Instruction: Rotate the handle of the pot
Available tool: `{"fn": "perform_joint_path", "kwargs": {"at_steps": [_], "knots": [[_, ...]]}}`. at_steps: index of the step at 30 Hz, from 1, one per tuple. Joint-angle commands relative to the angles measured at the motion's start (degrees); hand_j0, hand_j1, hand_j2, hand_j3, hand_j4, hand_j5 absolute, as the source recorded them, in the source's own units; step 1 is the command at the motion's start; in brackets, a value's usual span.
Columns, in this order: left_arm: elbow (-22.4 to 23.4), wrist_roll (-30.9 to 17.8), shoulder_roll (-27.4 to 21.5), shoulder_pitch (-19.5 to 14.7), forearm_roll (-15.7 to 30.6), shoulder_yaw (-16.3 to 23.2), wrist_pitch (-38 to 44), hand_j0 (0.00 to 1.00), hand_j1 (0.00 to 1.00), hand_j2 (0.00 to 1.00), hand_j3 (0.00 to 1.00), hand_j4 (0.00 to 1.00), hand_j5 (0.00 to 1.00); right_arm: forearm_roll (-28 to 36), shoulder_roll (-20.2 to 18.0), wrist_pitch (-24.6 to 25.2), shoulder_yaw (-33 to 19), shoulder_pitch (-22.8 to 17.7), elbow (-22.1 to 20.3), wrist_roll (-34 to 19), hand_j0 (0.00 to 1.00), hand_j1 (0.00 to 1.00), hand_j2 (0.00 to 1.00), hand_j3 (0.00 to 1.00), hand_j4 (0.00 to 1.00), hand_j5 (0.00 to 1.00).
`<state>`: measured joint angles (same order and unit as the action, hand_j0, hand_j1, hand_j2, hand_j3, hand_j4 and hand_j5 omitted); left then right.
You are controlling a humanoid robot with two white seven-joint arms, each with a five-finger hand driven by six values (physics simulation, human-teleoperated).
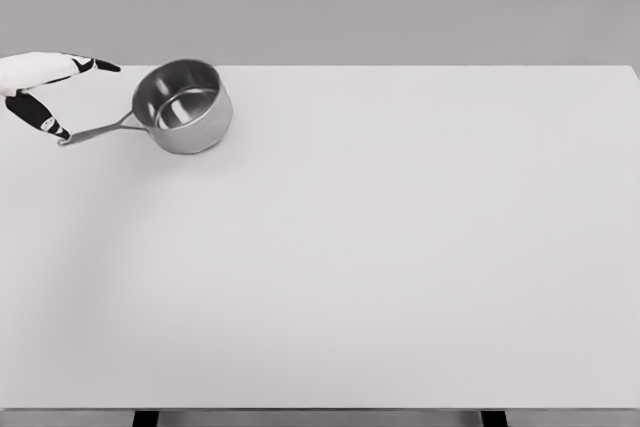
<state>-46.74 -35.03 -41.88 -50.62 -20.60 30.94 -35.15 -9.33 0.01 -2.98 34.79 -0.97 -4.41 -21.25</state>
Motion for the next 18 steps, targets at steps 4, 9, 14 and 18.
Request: {"fn": "perform_joint_path", "kwargs": {"at_steps": [4, 9, 14, 18], "knots": [[1.9, 0.0, 0.0, -1.1, 0.4, -0.1, 0.2, 1.0, 1.0, 1.0, 1.0, 1.0, 1.0, 0.0, 0.0, 0.0, 0.0, 0.0, 0.0, 0.0, 1.0, 1.0, 1.0, 1.0, 1.0, 1.0], [2.4, 0.0, 0.1, -1.5, 0.3, -0.1, 0.2, 1.0, 1.0, 1.0, 1.0, 1.0, 1.0, 0.0, 0.0, 0.1, 0.0, -0.1, 0.0, 0.0, 1.0, 1.0, 1.0, 1.0, 1.0, 1.0], [5.0, 0.0, 2.1, -2.8, -1.7, -0.1, 0.2, 1.0, 1.0, 1.0, 1.0, 1.0, 1.0, 0.0, 0.0, 0.0, 0.0, 0.0, 0.0, 0.0, 1.0, 1.0, 1.0, 1.0, 1.0, 1.0], [8.7, 0.0, 4.1, -4.7, -4.7, -0.1, 0.2, 1.0, 1.0, 1.0, 1.0, 1.0, 1.0, 0.0, 0.0, 0.0, 0.0, 0.0, 0.0, 0.0, 1.0, 1.0, 1.0, 1.0, 1.0, 1.0]]}}
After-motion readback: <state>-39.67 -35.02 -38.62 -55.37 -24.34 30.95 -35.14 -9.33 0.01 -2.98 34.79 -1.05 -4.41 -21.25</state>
